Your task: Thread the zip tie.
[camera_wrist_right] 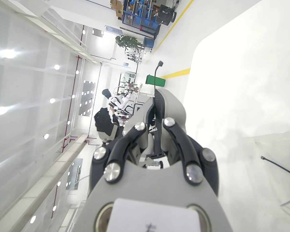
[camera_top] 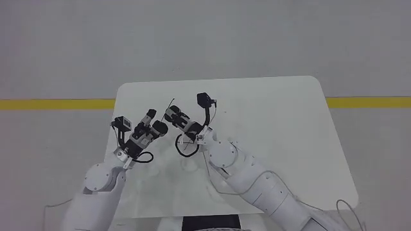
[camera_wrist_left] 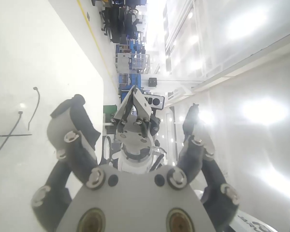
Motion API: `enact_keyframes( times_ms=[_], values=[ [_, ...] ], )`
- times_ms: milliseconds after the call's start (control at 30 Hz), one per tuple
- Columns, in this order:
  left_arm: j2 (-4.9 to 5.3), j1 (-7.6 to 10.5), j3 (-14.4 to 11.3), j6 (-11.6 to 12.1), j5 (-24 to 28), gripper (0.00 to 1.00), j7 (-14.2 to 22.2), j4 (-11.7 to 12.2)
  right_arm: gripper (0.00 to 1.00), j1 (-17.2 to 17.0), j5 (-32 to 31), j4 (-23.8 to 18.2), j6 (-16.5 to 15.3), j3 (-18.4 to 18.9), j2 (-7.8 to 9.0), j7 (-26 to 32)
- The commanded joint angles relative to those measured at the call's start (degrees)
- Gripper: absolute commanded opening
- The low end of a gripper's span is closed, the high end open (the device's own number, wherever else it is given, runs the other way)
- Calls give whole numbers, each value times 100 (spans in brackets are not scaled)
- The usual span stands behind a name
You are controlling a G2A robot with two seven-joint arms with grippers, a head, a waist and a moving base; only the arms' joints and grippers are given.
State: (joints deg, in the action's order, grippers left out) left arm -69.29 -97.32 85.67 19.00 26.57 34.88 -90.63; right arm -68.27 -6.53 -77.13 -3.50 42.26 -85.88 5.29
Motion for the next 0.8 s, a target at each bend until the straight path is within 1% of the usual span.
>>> enact_keyframes(
  times_ms=[0, 200, 433, 467, 567, 767],
  values=[
    [5, 14, -6, -6, 6, 45, -15, 20, 0, -25, -25, -13, 8, 8, -8, -21],
    [18, 41, -50, -31, 7, 45, -56, 137, 0, -70, -116, -24, 128, 26, -45, -136],
    [35, 51, -94, -24, 6, 38, -52, 209, 0, -93, -184, -24, 195, 68, -79, -161],
    [39, 55, -99, -27, -17, 34, -42, 214, 0, -94, -193, -21, 198, 73, -83, -153],
    [46, 57, -117, -25, -10, 30, -42, 214, 0, -94, -226, -1, 204, 84, -97, -131],
    [61, 59, -143, -17, 29, 30, -38, 200, 0, -109, -284, 19, 214, 123, -121, -123]
  ],
)
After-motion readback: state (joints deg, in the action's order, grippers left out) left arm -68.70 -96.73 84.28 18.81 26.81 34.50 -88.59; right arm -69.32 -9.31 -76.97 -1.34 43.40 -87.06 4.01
